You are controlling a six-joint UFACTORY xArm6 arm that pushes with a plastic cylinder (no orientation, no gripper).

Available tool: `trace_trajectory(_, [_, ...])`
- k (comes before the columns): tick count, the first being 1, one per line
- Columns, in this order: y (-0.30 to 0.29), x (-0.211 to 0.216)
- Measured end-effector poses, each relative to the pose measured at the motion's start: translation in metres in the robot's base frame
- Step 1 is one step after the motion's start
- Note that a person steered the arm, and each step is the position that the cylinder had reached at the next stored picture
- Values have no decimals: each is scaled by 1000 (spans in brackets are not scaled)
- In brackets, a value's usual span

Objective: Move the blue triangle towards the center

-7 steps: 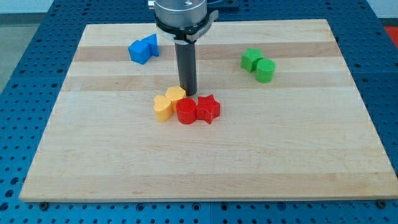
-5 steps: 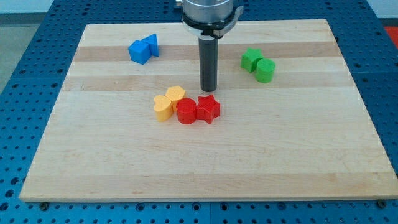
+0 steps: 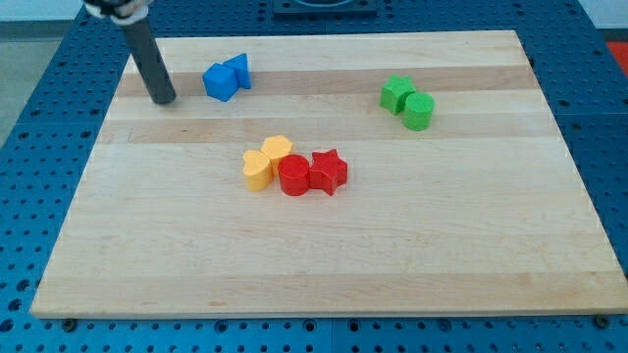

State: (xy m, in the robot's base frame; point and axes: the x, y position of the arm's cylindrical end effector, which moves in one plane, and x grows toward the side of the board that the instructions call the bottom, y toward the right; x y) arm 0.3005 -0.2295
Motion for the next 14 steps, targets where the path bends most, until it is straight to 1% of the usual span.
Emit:
trace_trajectory(1, [3,-36])
trace_trajectory(2, [3,-36])
trace_trajectory(3, [22,-30])
trace_trajectory(5, [99,-21])
trace_trajectory(6, [109,-21])
trace_trajectory(7, [94,-36])
trace_trajectory(8, [93,-49])
trace_trajectory(9, [93,-49])
trace_trajectory(12, [156,-38])
trace_trajectory(13, [175,-26])
trace_trajectory(14, [180,-9])
